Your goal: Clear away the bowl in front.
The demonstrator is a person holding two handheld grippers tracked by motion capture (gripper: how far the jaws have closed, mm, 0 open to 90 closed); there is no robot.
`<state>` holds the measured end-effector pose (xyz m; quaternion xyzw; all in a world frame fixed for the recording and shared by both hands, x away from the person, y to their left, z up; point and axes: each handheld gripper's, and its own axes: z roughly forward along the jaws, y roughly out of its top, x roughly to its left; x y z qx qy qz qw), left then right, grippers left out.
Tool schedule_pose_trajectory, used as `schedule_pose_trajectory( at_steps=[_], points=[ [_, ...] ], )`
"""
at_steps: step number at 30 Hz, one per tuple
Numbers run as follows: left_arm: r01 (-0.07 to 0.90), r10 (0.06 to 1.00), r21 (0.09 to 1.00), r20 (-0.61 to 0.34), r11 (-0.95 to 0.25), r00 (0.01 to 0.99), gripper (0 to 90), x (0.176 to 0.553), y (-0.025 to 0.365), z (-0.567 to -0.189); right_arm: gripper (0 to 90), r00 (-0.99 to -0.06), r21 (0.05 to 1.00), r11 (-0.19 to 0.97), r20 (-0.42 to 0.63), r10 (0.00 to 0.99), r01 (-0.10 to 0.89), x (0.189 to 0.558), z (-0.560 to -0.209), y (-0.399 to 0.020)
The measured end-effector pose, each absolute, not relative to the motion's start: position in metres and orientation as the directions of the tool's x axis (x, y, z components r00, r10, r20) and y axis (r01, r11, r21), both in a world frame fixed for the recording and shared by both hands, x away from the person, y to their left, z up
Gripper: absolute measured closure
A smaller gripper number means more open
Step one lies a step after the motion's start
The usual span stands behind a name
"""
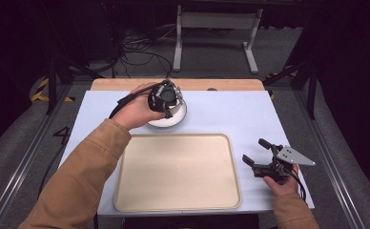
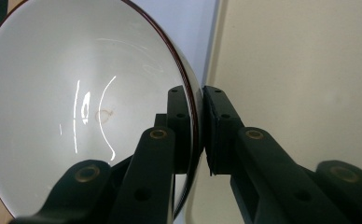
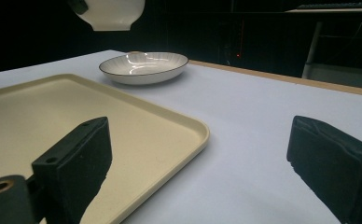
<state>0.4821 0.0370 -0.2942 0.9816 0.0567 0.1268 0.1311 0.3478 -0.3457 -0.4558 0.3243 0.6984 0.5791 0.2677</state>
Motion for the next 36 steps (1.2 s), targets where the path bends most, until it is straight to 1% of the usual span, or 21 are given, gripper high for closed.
schedule_pose_trajectory(
  at_steps=[7, 13, 17, 23, 26, 31, 36],
  points=[
    [0.028, 0.092, 0.251, 0.245, -0.968, 0.965, 82.0, 0.453, 0.028, -0.282, 7.2, -0.648, 0.982, 0.122, -0.001, 0.762, 0.142, 0.348, -0.456, -0.346],
    [-0.013, 0.054, 0.264, 0.245, -0.965, 0.968, 82.0, 0.431, 0.023, -0.273, 7.2, -0.647, 0.982, 0.123, -0.002, 0.762, 0.141, 0.348, -0.456, -0.345],
    [-0.032, 0.03, 0.244, 0.246, -0.969, 0.969, 81.8, 0.421, 0.021, -0.27, 7.2, -0.648, 0.982, 0.124, -0.002, 0.762, 0.143, 0.348, -0.456, -0.345],
    [-0.063, -0.003, 0.247, 0.236, -0.967, 0.972, 81.8, 0.407, 0.02, -0.265, 7.2, -0.647, 0.982, 0.125, -0.002, 0.762, 0.143, 0.348, -0.456, -0.345],
    [-0.089, -0.035, 0.226, 0.234, -0.97, 0.972, 81.8, 0.4, 0.018, -0.265, 7.2, -0.647, 0.982, 0.125, -0.003, 0.763, 0.143, 0.348, -0.456, -0.345],
    [-0.105, -0.055, 0.221, 0.22, -0.97, 0.974, 81.4, 0.391, 0.015, -0.268, 7.2, -0.647, 0.982, 0.125, -0.002, 0.763, 0.145, 0.348, -0.456, -0.345],
    [-0.135, -0.084, 0.217, 0.228, -0.967, 0.97, 81.4, 0.381, 0.013, -0.267, 7.2, -0.646, 0.981, 0.125, -0.002, 0.763, 0.145, 0.348, -0.456, -0.345]
  ],
)
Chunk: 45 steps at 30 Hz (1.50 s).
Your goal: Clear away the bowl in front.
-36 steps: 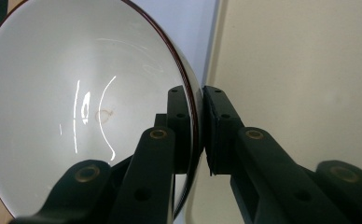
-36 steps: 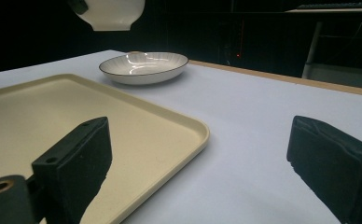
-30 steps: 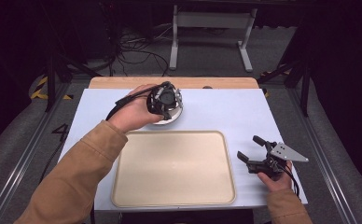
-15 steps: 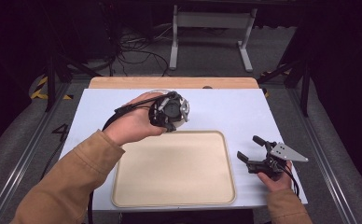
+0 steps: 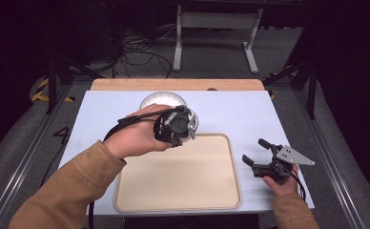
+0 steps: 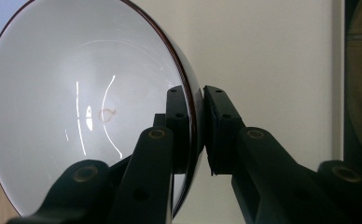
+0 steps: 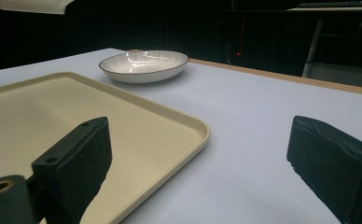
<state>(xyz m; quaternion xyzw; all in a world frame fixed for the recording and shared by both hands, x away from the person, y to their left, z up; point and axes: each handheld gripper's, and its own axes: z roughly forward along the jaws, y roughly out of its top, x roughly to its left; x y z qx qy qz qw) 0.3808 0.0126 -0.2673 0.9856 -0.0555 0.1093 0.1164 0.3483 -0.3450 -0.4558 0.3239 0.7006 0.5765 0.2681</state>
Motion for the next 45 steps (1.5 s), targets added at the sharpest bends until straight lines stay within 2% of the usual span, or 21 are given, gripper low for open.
schedule_pose_trajectory(
  at_steps=[4, 18, 27, 45],
  points=[
    [-0.166, -0.12, 0.224, 0.206, -0.96, 0.971, 81.3, 0.373, 0.011, -0.265, 7.2, -0.646, 0.981, 0.125, -0.001, 0.763, 0.146, 0.348, -0.456, -0.345],
    [-0.224, -0.177, 0.207, 0.222, -0.952, 0.959, 81.3, 0.353, 0.005, -0.272, 7.2, -0.647, 0.981, 0.127, -0.002, 0.762, 0.146, 0.348, -0.456, -0.345],
    [-0.219, -0.185, 0.196, 0.179, -0.956, 0.966, 81.1, 0.355, 0.002, -0.3, 7.2, -0.645, 0.981, 0.126, -0.002, 0.764, 0.146, 0.348, -0.456, -0.345],
    [-0.22, -0.201, 0.158, 0.126, -0.963, 0.971, 81.1, 0.357, -0.002, -0.331, 7.2, -0.645, 0.981, 0.129, -0.005, 0.764, 0.146, 0.348, -0.456, -0.344]
  ],
)
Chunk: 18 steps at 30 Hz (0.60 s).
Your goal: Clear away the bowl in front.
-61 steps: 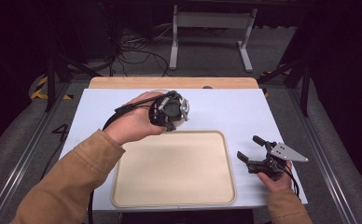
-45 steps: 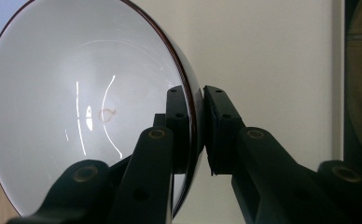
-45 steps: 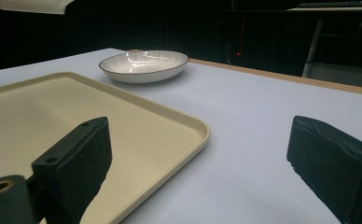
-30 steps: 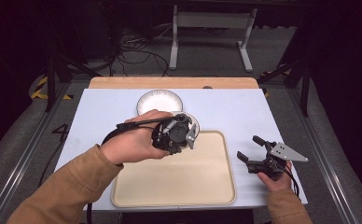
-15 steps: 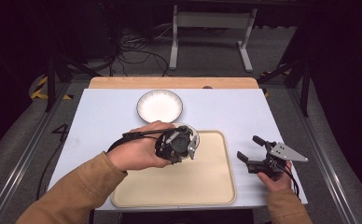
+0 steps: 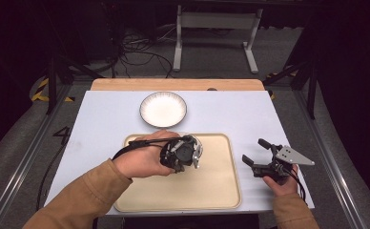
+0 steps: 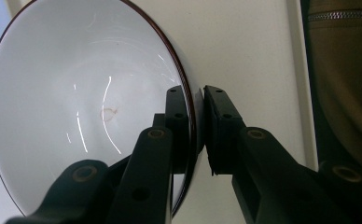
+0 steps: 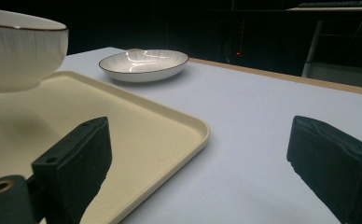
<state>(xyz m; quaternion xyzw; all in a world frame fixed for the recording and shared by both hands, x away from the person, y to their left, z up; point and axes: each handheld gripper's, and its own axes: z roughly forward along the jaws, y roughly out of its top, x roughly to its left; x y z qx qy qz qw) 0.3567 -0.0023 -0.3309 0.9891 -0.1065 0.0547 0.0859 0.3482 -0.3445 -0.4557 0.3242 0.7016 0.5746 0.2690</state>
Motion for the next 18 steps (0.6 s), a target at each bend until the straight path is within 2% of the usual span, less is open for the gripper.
schedule_pose_trajectory(
  at_steps=[18],
  points=[
    [-0.197, -0.186, 0.134, 0.092, -0.971, 0.978, 80.6, 0.363, -0.003, -0.359, 7.2, -0.645, 0.981, 0.13, -0.005, 0.764, 0.145, 0.348, -0.456, -0.344]
  ],
)
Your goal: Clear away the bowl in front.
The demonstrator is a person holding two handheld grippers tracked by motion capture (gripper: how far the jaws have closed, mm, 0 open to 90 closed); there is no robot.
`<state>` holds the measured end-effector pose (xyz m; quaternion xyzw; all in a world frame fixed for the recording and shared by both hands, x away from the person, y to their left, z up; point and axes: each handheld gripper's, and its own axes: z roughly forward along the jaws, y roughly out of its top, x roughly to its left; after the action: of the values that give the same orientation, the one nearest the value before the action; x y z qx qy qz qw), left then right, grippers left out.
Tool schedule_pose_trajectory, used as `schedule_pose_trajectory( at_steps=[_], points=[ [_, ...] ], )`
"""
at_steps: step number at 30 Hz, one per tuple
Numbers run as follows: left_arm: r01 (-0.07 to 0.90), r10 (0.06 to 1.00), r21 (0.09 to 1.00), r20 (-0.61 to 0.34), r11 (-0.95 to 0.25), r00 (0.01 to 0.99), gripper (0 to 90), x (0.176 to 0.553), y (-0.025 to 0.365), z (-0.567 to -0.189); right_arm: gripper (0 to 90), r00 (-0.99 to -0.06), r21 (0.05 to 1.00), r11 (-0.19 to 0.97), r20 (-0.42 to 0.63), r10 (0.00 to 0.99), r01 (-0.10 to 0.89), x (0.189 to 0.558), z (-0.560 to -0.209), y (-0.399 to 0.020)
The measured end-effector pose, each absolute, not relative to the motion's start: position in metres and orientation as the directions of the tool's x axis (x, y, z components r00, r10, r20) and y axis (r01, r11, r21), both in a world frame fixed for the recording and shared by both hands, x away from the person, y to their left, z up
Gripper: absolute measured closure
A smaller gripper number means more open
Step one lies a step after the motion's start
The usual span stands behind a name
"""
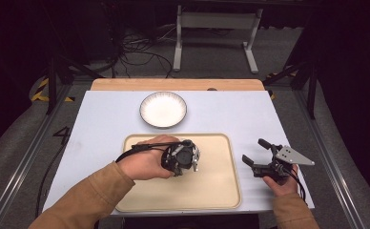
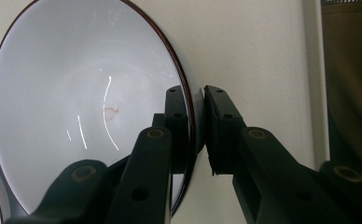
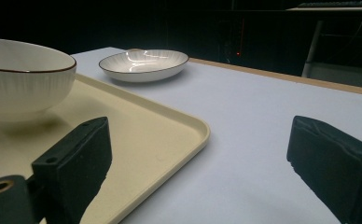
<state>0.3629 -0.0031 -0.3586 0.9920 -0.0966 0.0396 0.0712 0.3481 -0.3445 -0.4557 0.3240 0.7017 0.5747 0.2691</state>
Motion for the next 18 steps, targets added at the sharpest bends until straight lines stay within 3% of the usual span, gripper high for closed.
schedule_pose_trajectory(
  at_steps=[18],
  points=[
    [-0.177, -0.169, 0.133, 0.071, -0.975, 0.983, 80.1, 0.366, -0.003, -0.374, 7.2, -0.644, 0.981, 0.128, -0.003, 0.765, 0.147, 0.348, -0.456, -0.345]
  ],
)
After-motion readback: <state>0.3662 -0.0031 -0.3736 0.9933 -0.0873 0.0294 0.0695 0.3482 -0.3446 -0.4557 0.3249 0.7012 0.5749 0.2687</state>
